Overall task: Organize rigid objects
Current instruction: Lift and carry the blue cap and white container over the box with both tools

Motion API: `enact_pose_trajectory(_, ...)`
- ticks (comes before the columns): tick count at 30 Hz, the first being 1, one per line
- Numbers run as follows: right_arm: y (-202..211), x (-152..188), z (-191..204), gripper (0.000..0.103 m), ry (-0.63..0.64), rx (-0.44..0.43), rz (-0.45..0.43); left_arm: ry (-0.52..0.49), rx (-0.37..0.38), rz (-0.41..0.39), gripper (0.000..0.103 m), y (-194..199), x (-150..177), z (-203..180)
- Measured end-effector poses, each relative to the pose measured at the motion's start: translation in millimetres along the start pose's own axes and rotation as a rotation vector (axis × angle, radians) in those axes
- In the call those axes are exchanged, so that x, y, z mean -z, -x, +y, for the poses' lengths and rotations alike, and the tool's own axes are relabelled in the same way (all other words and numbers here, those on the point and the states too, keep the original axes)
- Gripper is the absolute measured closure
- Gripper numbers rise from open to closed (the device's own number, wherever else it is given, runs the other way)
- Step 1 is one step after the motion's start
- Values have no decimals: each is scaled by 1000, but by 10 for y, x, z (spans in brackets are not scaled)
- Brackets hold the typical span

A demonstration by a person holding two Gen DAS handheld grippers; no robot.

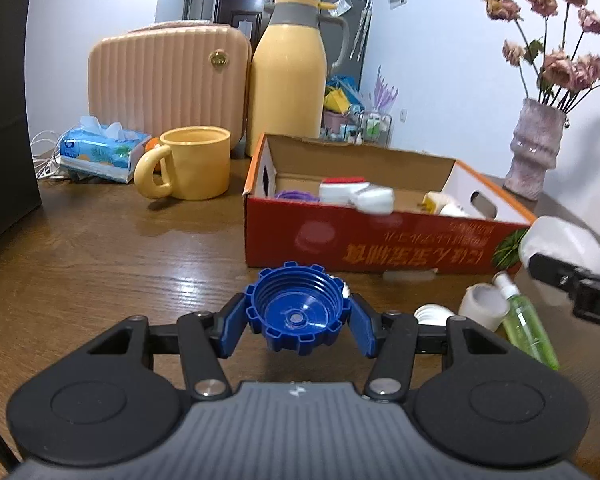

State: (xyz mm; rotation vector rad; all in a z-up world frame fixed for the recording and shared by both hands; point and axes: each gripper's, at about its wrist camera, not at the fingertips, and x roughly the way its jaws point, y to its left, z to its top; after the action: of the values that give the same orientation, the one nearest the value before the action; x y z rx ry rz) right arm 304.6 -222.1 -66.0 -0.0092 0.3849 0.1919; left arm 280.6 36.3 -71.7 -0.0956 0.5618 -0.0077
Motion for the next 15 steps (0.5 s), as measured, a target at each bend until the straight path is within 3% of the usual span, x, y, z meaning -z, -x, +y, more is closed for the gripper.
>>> enact_pose_trajectory(15, -11, -278, 3, 20, 27, 8, -31, 22, 52, -100, 48, 206, -340, -240)
